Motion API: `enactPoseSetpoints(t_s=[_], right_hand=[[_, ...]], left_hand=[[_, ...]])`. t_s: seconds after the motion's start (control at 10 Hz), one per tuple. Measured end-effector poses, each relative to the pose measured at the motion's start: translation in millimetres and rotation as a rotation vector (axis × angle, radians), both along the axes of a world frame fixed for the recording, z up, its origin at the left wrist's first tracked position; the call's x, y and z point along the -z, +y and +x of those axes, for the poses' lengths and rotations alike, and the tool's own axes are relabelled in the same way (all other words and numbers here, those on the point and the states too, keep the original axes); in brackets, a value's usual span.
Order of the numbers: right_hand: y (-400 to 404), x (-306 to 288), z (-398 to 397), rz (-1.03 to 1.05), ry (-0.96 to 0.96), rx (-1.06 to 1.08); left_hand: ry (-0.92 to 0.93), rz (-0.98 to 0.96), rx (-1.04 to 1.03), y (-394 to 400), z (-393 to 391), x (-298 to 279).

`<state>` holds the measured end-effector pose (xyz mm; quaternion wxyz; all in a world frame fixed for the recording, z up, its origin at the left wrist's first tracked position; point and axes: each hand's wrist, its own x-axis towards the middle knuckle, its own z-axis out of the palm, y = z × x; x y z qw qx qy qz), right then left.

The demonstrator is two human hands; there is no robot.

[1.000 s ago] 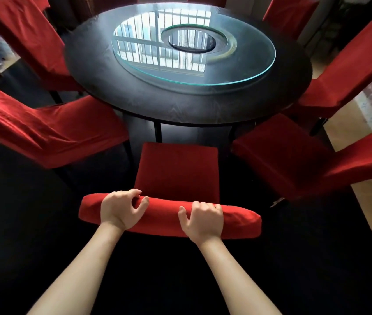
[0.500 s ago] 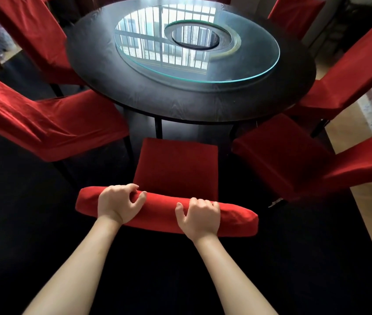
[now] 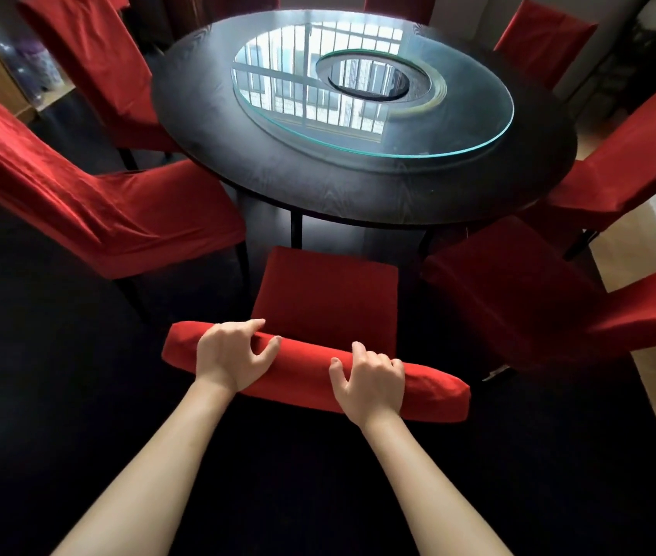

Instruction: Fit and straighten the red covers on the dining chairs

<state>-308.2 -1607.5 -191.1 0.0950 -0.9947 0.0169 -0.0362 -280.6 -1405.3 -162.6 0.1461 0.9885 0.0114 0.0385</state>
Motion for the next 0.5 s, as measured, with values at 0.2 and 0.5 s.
enactPoseSetpoints(t_s=[0.2, 0.5], right_hand=[[-6.2, -15.5, -7.7, 0.100, 0.001, -0.027], [8.0, -62.8, -25.1, 0.233, -0.116, -0.136]], left_hand=[[-0.104, -0.084, 0.007, 4.8, -17.0, -38.5], [-0.267, -0.114, -0.112, 27.7, -60.1, -79.6]])
